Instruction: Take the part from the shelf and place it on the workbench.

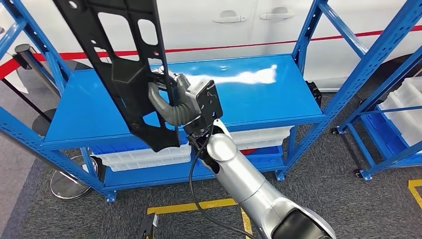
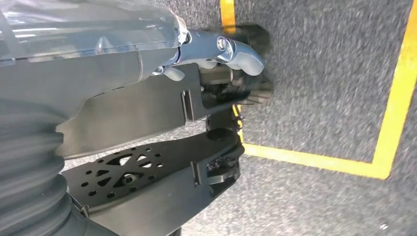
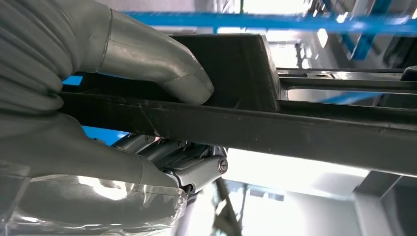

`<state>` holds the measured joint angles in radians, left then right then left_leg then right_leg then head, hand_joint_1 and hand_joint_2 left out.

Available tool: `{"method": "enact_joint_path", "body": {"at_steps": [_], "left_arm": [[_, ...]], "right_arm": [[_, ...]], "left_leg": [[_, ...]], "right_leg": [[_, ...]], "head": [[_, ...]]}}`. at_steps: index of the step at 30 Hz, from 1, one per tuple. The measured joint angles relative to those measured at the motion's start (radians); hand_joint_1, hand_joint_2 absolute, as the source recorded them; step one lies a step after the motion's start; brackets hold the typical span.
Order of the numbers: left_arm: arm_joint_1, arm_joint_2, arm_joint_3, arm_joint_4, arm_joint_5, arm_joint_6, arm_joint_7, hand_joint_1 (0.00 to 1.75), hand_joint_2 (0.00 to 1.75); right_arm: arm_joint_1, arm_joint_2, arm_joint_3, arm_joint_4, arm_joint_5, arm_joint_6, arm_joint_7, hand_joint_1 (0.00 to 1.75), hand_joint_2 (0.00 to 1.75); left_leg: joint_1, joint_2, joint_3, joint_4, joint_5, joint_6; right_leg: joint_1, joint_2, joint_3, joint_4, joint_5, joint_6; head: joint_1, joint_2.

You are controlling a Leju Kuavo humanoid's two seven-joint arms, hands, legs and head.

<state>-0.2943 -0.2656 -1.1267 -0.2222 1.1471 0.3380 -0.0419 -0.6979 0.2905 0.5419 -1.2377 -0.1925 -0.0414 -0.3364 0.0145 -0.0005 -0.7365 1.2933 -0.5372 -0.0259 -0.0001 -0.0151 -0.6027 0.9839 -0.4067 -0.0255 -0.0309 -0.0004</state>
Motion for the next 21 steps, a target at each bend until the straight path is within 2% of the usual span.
{"method": "enact_joint_path", "body": {"at_steps": [1, 2, 3, 4, 5, 6, 8, 9, 10, 11, 13, 14, 16, 18, 19, 20, 21], "left_arm": [[0.001, 0.001, -0.004, 0.0, -0.002, -0.004, 0.0, 0.0, 1.75], [0.003, 0.001, -0.006, 0.0, -0.004, -0.006, -0.001, 0.0, 1.75], [0.003, 0.001, -0.008, 0.001, -0.005, -0.007, -0.001, 0.0, 1.75], [0.004, 0.001, -0.009, 0.001, -0.006, -0.008, -0.001, 0.0, 1.75], [0.005, 0.001, -0.01, 0.001, -0.006, -0.007, 0.0, 0.0, 1.75], [0.005, 0.001, -0.011, 0.001, -0.006, -0.005, 0.002, 0.0, 1.75], [0.007, 0.0, -0.012, 0.001, -0.005, 0.002, 0.006, 0.0, 1.75], [0.007, 0.0, -0.014, 0.001, -0.005, 0.006, 0.007, 0.0, 1.75], [0.007, -0.001, -0.015, 0.001, -0.005, 0.008, 0.008, 0.0, 1.75], [0.007, -0.001, -0.016, 0.001, -0.004, 0.01, 0.008, 0.0, 1.75], [0.007, -0.001, -0.017, 0.001, -0.004, 0.011, 0.009, 0.0, 1.75], [0.007, -0.001, -0.017, 0.001, -0.004, 0.011, 0.009, 0.0, 1.75], [0.007, -0.001, -0.017, 0.001, -0.004, 0.012, 0.009, 0.0, 1.75], [0.007, -0.001, -0.017, 0.001, -0.001, 0.017, 0.009, 0.0, 1.75], [0.007, -0.001, -0.017, 0.001, 0.003, 0.024, 0.009, 0.0, 1.75], [0.007, -0.002, -0.017, 0.001, 0.008, 0.033, 0.008, 0.0, 1.75], [0.006, -0.002, -0.017, 0.001, 0.012, 0.042, 0.008, 0.0, 1.75]], "right_arm": [[0.003, -0.007, -0.005, 0.0, 0.001, -0.002, 0.001, 1.75, 1.75], [0.005, -0.013, -0.01, 0.0, 0.002, -0.003, 0.001, 1.75, 1.75], [0.007, -0.017, -0.014, -0.001, 0.003, -0.003, 0.002, 1.75, 1.75], [0.007, -0.021, -0.017, -0.002, 0.005, -0.004, 0.002, 1.75, 1.75], [0.008, -0.023, -0.019, -0.002, 0.007, -0.004, 0.001, 1.75, 1.75], [0.008, -0.024, -0.021, -0.003, 0.009, -0.004, 0.001, 1.75, 1.75], [0.009, -0.027, -0.021, -0.003, 0.011, -0.008, -0.001, 1.75, 1.75], [0.009, -0.029, -0.021, -0.002, 0.01, -0.01, -0.001, 1.75, 1.75], [0.009, -0.032, -0.021, -0.002, 0.01, -0.013, -0.002, 1.75, 1.75], [0.009, -0.034, -0.021, -0.002, 0.009, -0.014, -0.002, 1.75, 1.75], [0.008, -0.036, -0.021, -0.001, 0.008, -0.015, -0.003, 1.75, 1.75], [0.008, -0.037, -0.021, -0.001, 0.007, -0.015, -0.003, 1.75, 1.75], [0.008, -0.037, -0.021, -0.001, 0.007, -0.015, -0.003, 1.75, 1.75], [0.009, -0.039, -0.021, 0.0, 0.006, -0.015, -0.003, 1.75, 1.75], [0.01, -0.04, -0.02, 0.0, 0.004, -0.014, -0.003, 1.75, 1.75], [0.01, -0.041, -0.019, 0.001, 0.002, -0.014, -0.003, 1.75, 1.75], [0.01, -0.042, -0.018, 0.001, 0.0, -0.013, -0.003, 1.75, 1.75]], "left_leg": [[0.005, 0.0, 0.02, -0.003, 0.02, -0.007], [0.011, 0.001, 0.057, -0.042, 0.047, -0.013], [0.015, 0.001, 0.105, -0.105, 0.06, -0.019], [0.016, 0.0, 0.151, -0.172, 0.059, -0.02], [0.016, -0.002, 0.183, -0.224, 0.049, -0.016], [0.014, -0.003, 0.198, -0.252, 0.037, -0.01], [0.01, -0.004, 0.192, -0.261, 0.043, 0.012], [0.01, -0.003, 0.187, -0.262, 0.052, 0.023], [0.01, -0.002, 0.179, -0.265, 0.063, 0.034], [0.011, -0.001, 0.168, -0.267, 0.074, 0.044], [0.01, 0.0, 0.153, -0.267, 0.088, 0.052], [0.009, 0.0, 0.149, -0.267, 0.092, 0.052], [0.009, 0.0, 0.146, -0.267, 0.094, 0.053], [0.008, 0.0, 0.134, -0.267, 0.103, 0.053], [0.006, 0.0, 0.118, -0.266, 0.115, 0.051], [0.006, -0.001, 0.102, -0.266, 0.129, 0.049], [0.003, -0.001, 0.086, -0.265, 0.143, 0.046]], "right_leg": [[-0.004, -0.001, -0.016, 0.005, 0.009, 0.005], [-0.008, -0.001, -0.032, 0.012, 0.016, 0.011], [-0.011, -0.001, -0.047, 0.021, 0.022, 0.017], [-0.013, 0.0, -0.061, 0.031, 0.027, 0.024], [-0.013, 0.002, -0.071, 0.039, 0.033, 0.031], [-0.011, 0.003, -0.078, 0.043, 0.039, 0.038], [-0.013, 0.003, -0.084, 0.042, 0.053, 0.054], [-0.015, 0.003, -0.088, 0.044, 0.049, 0.06], [-0.018, 0.004, -0.097, 0.061, 0.027, 0.066], [-0.02, 0.006, -0.111, 0.098, -0.012, 0.07], [-0.021, 0.008, -0.137, 0.175, -0.087, 0.074], [-0.021, 0.009, -0.144, 0.199, -0.105, 0.075], [-0.021, 0.01, -0.149, 0.215, -0.115, 0.075], [-0.021, 0.01, -0.159, 0.27, -0.135, 0.077], [-0.02, 0.011, -0.13, 0.265, -0.125, 0.074], [-0.018, 0.012, -0.084, 0.234, -0.111, 0.068], [-0.014, 0.013, -0.024, 0.174, -0.099, 0.06]], "head": [[0.0, 0.0], [0.0, 0.0], [0.0, 0.0], [0.0, 0.0], [0.0, 0.0], [0.0, 0.0], [0.001, 0.0], [0.001, 0.0], [0.001, 0.0], [0.001, 0.0], [0.002, 0.0], [0.002, 0.0], [0.002, 0.0], [0.002, 0.0], [0.002, 0.0], [0.002, 0.0], [0.002, 0.0]]}}
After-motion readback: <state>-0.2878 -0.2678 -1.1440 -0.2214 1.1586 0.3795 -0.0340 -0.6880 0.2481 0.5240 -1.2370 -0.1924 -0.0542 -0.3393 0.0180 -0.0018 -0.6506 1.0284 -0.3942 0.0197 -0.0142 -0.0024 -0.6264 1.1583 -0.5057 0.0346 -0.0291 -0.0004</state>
